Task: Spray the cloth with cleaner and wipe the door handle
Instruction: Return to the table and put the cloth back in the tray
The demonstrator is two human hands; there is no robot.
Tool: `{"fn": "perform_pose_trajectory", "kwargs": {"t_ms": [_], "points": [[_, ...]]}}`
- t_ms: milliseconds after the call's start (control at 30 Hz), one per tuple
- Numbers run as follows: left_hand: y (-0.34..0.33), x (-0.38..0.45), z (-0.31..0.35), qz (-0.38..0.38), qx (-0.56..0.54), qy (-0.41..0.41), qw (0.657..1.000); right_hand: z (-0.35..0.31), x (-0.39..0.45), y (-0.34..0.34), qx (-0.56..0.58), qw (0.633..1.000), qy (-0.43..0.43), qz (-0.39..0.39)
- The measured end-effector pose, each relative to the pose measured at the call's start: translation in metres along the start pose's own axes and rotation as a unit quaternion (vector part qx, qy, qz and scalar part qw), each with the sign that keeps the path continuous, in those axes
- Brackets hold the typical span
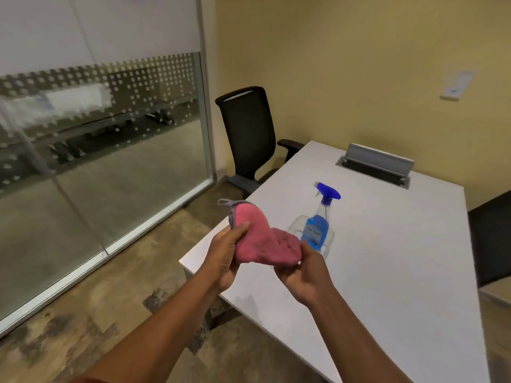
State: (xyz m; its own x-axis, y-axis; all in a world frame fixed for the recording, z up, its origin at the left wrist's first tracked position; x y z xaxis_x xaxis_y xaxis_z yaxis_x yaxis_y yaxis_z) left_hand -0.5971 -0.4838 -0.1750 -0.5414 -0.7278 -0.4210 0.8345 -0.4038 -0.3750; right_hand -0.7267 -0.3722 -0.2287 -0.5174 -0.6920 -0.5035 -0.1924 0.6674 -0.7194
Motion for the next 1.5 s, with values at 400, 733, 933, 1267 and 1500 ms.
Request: {"fn": "perform_pose_trajectory", "kwargs": {"t_ms": [400,733,933,1267,1500], "points": [[-0.050,0.090,-0.008,-0.043,0.117,0.085,0.989,-0.063,0.042,-0.003,-0.001,0.988,0.153,0.022],[-0.103,0.143,-0.032,-0.064,0.009,0.126,0.990,-0.116,0.092,0.002,-0.163,0.961,0.223,-0.005],[-0.110,0.159,-0.039,-0.035,-0.024,0.149,0.988,-0.136,0.103,-0.007,-0.331,0.893,0.303,0.010],[-0.122,0.189,-0.046,-0.102,-0.059,0.205,0.972,-0.117,0.103,-0.046,-0.476,0.784,0.392,-0.072],[-0.123,0.200,-0.037,-0.143,-0.052,0.218,0.964,-0.097,0.101,-0.081,-0.568,0.702,0.423,-0.070]]}}
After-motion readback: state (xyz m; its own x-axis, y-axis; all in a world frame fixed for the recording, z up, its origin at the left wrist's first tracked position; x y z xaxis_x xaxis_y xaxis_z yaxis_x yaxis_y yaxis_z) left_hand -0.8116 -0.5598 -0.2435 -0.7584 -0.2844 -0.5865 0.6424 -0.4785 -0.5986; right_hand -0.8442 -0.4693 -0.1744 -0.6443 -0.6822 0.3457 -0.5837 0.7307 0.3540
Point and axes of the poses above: each hand's wrist, its own x-axis towards the middle knuckle, its own y-axis out of the back of the hand, z = x × y, the point moved 8 cm from there along x, towards the middle knuckle, and after that the axes turned 8 degrees about y, right-handed, at the moved point
